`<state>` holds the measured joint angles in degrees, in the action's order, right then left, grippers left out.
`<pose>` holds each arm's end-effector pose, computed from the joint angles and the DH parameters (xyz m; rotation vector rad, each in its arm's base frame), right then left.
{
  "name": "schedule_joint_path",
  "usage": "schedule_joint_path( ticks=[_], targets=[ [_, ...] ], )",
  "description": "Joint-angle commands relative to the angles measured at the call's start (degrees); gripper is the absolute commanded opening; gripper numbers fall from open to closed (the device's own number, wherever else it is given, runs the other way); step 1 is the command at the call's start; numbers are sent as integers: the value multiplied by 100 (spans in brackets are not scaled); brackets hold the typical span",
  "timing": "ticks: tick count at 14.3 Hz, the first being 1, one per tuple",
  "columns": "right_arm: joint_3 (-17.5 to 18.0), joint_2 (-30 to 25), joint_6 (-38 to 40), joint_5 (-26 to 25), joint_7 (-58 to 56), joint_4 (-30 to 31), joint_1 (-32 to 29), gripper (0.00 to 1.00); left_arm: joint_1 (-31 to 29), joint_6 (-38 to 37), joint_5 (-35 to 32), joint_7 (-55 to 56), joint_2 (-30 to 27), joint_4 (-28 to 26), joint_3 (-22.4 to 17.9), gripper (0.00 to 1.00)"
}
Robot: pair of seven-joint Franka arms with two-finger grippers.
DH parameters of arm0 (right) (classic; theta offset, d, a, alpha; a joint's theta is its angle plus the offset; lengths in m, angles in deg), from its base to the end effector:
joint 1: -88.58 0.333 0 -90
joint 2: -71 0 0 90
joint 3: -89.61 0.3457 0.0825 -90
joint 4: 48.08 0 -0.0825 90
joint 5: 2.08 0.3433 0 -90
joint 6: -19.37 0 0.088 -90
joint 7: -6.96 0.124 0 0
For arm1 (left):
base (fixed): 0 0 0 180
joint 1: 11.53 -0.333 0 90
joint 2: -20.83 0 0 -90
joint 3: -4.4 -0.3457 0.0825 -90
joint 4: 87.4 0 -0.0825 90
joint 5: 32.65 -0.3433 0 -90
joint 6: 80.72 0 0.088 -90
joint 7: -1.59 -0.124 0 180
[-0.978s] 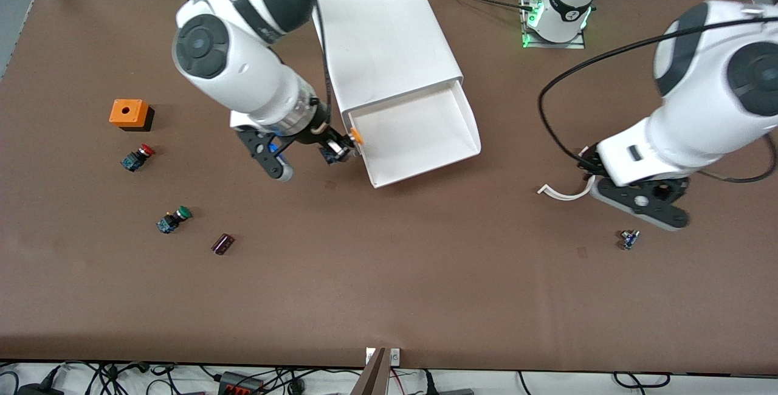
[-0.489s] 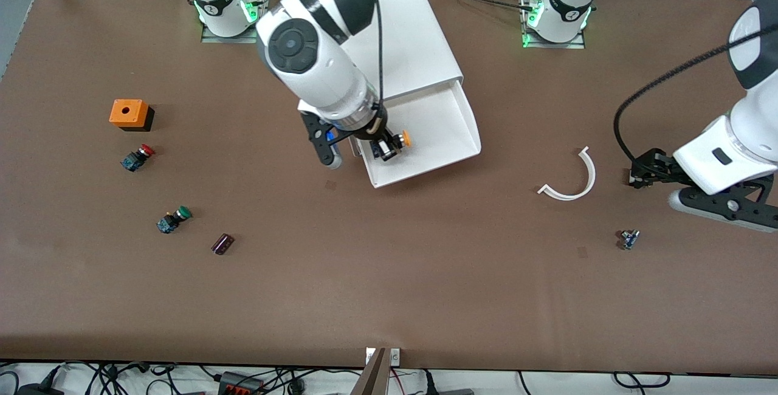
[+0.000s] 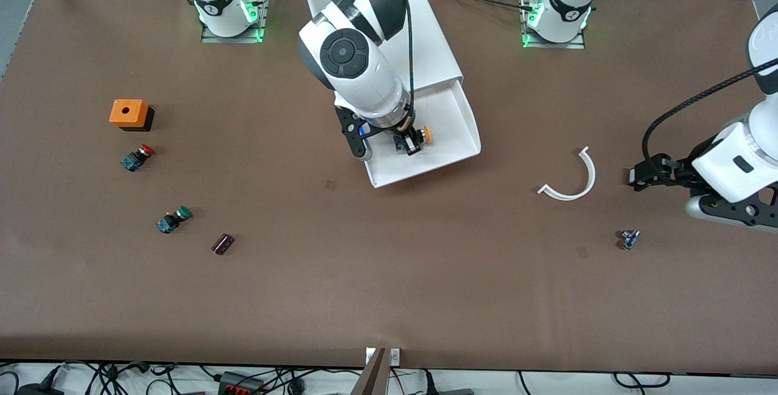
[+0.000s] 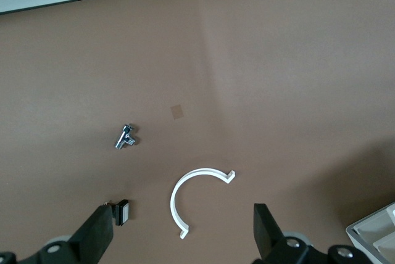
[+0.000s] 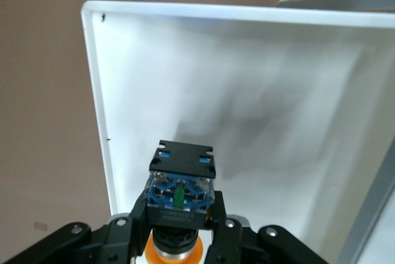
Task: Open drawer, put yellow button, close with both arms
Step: 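Lower the yellow button into the drawer and open the right gripper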
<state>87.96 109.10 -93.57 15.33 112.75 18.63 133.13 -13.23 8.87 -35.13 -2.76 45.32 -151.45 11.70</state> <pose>0.5190 0.5236 0.4391 -2.4147 1.6331 0.3266 0.6481 -0.0374 0.5837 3.1217 -0.2518 0.0334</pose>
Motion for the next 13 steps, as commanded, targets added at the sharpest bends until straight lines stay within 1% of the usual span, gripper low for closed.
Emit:
schedule_joint_path(
  ticks=[1,5,10,11,12,13],
  targets=[
    [-64,102,53,-53,372,-159,72,0,-41,-74,107,65,-15,42,35,100],
    [-55,259,26,-27,390,-159,54,0,-50,-83,107,65,-15,33,35,100],
    [-55,260,35,-1,426,-150,63,0,-50,-83,107,65,-15,42,35,100],
    [-63,260,35,-1,434,-150,63,22,-50,-83,107,65,-15,42,35,100],
    [-64,260,35,-18,565,-150,54,72,-50,-83,107,65,-15,42,35,100],
    [-64,260,53,-88,679,-150,71,100,-50,-83,107,65,-15,42,35,100]
  ],
)
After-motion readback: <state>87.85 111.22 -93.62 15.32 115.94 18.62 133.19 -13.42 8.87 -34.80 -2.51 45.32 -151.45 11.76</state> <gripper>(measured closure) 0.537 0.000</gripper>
